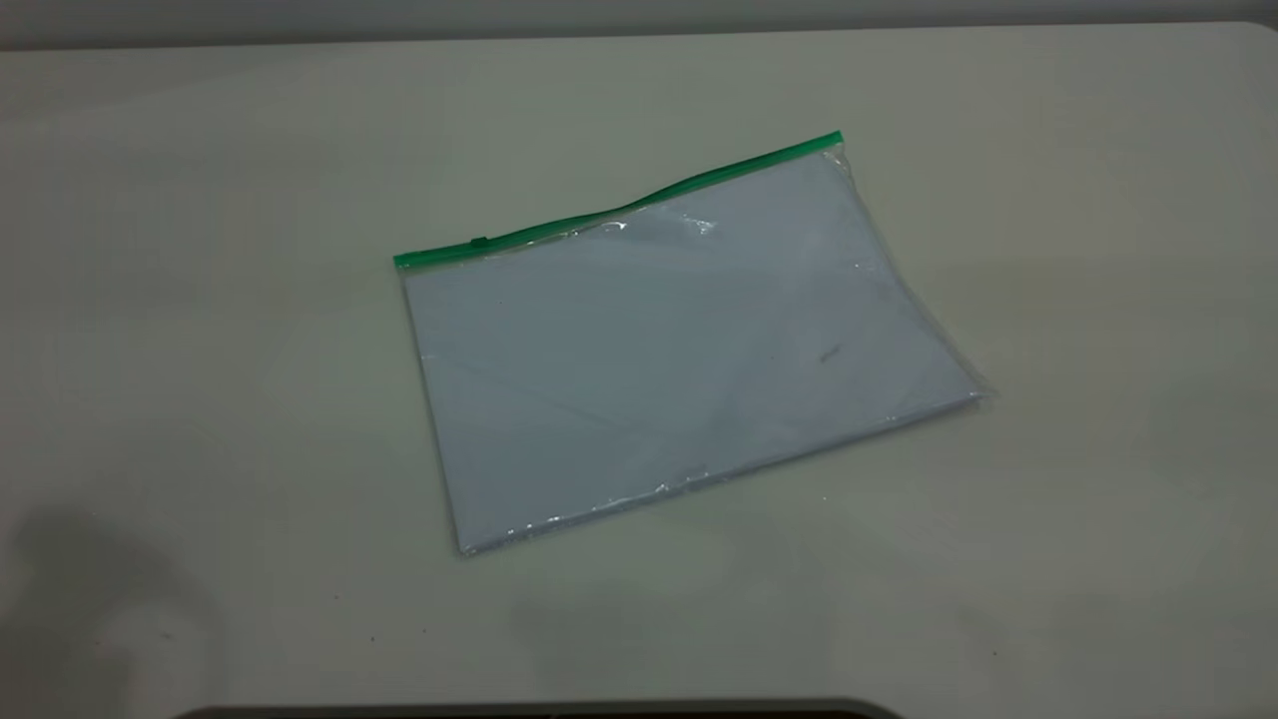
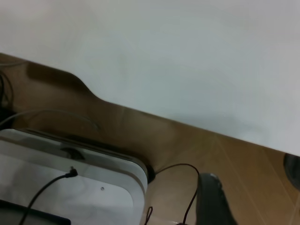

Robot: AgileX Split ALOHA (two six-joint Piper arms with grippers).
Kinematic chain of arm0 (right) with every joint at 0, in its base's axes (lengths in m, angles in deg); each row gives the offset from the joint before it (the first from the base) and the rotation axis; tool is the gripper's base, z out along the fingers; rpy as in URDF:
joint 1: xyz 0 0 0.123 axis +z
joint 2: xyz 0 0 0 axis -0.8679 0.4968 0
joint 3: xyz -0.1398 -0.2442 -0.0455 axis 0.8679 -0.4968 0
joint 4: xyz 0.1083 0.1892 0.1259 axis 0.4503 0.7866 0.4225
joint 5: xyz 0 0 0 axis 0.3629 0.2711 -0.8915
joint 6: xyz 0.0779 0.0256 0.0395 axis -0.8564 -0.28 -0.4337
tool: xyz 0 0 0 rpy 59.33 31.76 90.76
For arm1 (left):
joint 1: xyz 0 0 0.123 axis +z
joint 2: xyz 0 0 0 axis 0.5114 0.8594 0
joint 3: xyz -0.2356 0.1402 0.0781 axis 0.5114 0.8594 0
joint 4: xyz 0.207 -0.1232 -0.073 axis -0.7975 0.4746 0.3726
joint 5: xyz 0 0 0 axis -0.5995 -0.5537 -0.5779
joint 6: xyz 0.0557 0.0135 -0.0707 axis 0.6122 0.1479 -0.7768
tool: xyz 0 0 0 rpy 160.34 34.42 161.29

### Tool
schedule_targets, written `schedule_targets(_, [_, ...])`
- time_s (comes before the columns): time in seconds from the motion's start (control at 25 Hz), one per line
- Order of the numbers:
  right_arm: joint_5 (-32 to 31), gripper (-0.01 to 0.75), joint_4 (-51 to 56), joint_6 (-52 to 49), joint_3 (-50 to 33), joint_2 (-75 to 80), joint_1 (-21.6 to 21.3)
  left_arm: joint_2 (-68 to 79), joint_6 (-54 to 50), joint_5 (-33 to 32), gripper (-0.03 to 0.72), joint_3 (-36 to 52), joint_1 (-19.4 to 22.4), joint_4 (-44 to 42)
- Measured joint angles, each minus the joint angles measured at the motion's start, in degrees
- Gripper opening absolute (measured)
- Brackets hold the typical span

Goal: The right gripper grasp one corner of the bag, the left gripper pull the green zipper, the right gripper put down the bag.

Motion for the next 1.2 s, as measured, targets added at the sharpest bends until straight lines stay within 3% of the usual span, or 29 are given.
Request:
schedule_targets(0.56, [0.0, 0.481, -0.49, -0.64, -0.64, -0.3, 0.0, -22.68, -5.59, 4.2, 0.387, 20.86, 0.0, -5.55])
schedule_targets(0.84, [0.0, 0.481, -0.49, -0.65, -0.64, -0.61, 0.0, -38.47, -6.89, 3.04, 0.387, 22.66, 0.0, -6.83])
schedule_targets(1.12, [-0.45, 0.481, 0.46, -0.71, -0.64, -16.09, -8.61, -52.4, -6.96, 2.48, 0.387, 22.66, 0.0, -6.83])
schedule_targets(1.2, [-0.84, 0.481, 0.57, -0.78, -0.64, -21.5, -9.26, -55.21, -6.95, 2.17, 0.387, 22.66, 0.0, -6.83])
